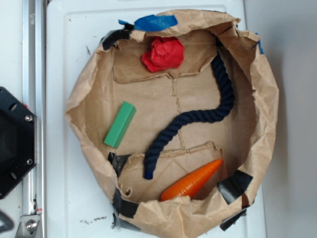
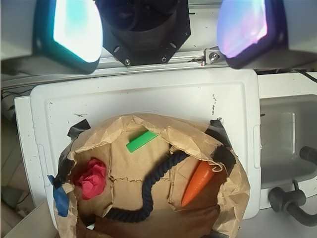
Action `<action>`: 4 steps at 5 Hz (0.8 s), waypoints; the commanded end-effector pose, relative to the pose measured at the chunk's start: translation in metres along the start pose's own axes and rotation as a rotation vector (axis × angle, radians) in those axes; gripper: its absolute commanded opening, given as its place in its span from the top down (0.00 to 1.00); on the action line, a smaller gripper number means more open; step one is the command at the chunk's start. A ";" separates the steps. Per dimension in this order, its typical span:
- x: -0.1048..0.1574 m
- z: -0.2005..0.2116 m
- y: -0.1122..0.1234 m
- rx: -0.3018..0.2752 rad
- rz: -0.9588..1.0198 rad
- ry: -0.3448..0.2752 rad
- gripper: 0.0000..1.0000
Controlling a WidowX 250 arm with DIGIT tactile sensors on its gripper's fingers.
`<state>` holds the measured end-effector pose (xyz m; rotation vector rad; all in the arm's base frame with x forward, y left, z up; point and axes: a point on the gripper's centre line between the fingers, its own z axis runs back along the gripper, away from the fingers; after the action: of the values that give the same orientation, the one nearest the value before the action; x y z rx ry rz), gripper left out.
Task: Grab the blue rope.
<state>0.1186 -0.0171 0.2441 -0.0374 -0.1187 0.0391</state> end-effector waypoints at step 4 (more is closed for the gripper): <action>0.131 -0.036 0.015 -0.103 0.233 -0.064 0.00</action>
<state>0.2487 -0.0044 0.2050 -0.1485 -0.1142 0.2525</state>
